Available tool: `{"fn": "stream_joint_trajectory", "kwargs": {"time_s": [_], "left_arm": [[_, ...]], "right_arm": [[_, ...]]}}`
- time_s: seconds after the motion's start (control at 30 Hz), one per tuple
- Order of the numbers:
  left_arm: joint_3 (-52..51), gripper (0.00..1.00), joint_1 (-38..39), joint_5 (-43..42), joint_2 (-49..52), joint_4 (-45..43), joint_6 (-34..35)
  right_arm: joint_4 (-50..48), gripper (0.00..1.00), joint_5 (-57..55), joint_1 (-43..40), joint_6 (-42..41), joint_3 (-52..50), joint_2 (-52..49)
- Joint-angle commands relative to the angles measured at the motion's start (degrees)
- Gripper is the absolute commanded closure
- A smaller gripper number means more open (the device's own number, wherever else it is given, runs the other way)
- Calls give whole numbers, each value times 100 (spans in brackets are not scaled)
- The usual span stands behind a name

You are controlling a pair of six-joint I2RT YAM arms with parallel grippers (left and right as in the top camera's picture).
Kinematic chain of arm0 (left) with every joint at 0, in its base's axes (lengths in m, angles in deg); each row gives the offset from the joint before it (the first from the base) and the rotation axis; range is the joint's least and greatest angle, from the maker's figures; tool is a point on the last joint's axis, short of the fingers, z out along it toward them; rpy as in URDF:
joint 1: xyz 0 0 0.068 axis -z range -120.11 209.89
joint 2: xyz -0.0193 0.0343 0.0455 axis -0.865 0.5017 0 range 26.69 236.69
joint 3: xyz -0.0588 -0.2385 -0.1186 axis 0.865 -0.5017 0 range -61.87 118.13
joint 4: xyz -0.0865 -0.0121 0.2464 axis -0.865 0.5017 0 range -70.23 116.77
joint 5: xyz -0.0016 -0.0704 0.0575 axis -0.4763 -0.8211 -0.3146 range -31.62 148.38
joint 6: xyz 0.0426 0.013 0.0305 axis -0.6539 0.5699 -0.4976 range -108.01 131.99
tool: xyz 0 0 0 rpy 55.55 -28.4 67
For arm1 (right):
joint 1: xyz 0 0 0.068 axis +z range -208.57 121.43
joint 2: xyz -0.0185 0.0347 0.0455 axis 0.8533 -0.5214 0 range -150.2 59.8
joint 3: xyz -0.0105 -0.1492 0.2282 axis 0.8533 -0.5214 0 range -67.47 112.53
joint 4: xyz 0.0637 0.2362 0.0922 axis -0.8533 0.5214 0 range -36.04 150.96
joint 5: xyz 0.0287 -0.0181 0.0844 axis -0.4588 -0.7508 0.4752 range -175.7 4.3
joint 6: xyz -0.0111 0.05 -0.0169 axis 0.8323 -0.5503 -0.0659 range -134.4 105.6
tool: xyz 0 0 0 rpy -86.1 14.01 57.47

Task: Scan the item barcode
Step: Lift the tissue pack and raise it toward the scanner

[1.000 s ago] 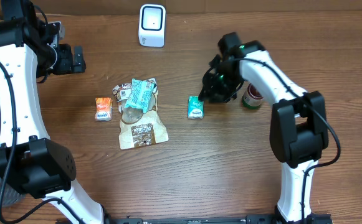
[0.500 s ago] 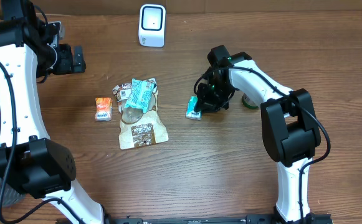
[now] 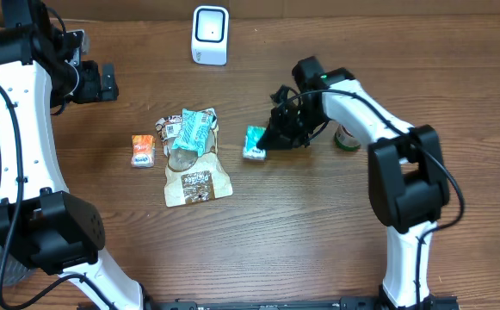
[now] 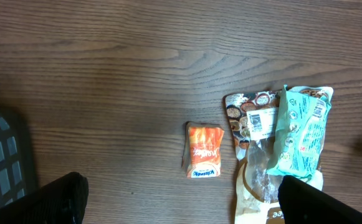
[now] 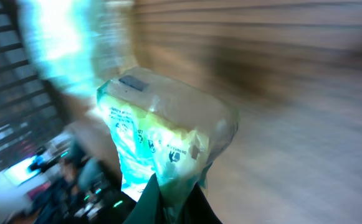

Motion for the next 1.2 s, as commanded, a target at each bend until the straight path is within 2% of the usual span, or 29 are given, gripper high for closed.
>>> {"fn": "stream_joint_trajectory", "kwargs": {"time_s": [0.0, 0.27, 0.43, 0.5, 0.93, 1.0, 1.03, 1.07, 1.1, 1.17], "left_arm": [[-26, 0, 39, -39, -90, -4, -125], [-26, 0, 39, -39, -90, -4, -125], [-26, 1, 39, -39, -90, -4, -125], [-26, 0, 39, -39, -90, -4, -125], [-26, 0, 39, -39, -90, -4, -125], [-26, 0, 33, -39, -90, -4, -125], [-26, 0, 33, -39, -90, -4, -125], [-26, 0, 35, -39, -90, -4, -125], [-26, 0, 42, -42, -90, -4, -125], [-26, 0, 42, -39, -90, -4, -125]], "right_arm": [[-33, 96, 1250, -131, 378, 302, 909], [-13, 96, 2415, -286, 669, 299, 1814], [177, 96, 3681, -286, 1565, 299, 1937], [234, 96, 3950, -286, 1663, 299, 1937], [234, 96, 4315, -286, 1659, 299, 1939], [234, 96, 4054, -284, 1585, 299, 1939], [221, 96, 3438, -284, 1198, 299, 1939], [212, 96, 1843, -197, 391, 299, 1939], [219, 97, 866, -103, 22, 308, 1939], [249, 96, -267, 87, -343, 411, 1934]]}}
